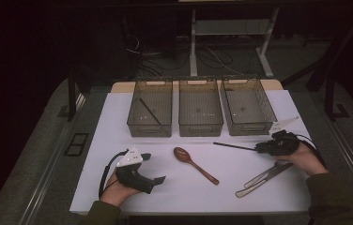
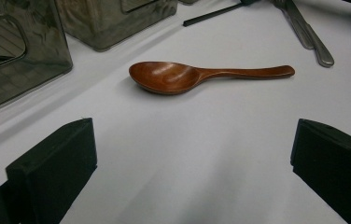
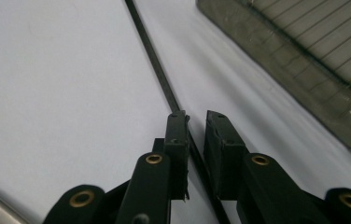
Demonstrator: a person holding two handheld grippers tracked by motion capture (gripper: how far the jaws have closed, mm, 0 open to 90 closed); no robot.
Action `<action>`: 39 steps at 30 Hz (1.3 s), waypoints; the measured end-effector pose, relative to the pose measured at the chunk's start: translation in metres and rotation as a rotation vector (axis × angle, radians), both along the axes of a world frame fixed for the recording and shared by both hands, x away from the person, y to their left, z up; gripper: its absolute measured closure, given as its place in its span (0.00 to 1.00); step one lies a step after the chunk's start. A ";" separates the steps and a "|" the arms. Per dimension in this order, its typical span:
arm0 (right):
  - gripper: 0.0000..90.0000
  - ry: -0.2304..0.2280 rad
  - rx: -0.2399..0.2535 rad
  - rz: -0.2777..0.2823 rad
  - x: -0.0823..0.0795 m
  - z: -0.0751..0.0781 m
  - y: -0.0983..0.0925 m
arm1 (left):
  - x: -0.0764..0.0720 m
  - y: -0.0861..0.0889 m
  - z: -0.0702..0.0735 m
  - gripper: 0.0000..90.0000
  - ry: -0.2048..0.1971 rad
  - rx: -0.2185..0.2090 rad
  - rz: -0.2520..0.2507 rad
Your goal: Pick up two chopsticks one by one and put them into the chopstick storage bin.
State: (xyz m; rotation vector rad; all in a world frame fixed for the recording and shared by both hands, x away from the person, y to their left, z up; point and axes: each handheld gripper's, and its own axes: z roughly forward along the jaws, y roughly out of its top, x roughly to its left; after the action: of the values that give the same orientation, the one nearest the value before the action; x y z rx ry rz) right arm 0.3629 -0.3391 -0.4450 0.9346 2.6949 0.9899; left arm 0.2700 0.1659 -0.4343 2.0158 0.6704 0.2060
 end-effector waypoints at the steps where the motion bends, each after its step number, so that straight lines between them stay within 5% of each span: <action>1: 0.88 0.002 0.001 0.000 0.000 0.000 0.000 | 0.000 0.000 0.000 0.00 -0.001 0.001 -0.001; 19: 0.93 -0.004 -0.014 0.120 -0.006 0.002 0.029 | 0.000 -0.001 0.000 0.00 -0.002 -0.001 -0.004; 39: 0.93 -0.046 -0.044 0.137 -0.013 0.002 0.035 | -0.001 -0.003 0.000 0.00 -0.002 0.000 -0.010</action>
State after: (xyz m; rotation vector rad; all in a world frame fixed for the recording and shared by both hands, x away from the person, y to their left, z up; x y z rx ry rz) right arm 0.3504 -0.3041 -0.4434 0.7186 2.7612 0.9591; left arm 0.2693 0.1626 -0.4345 2.0185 0.6585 0.2020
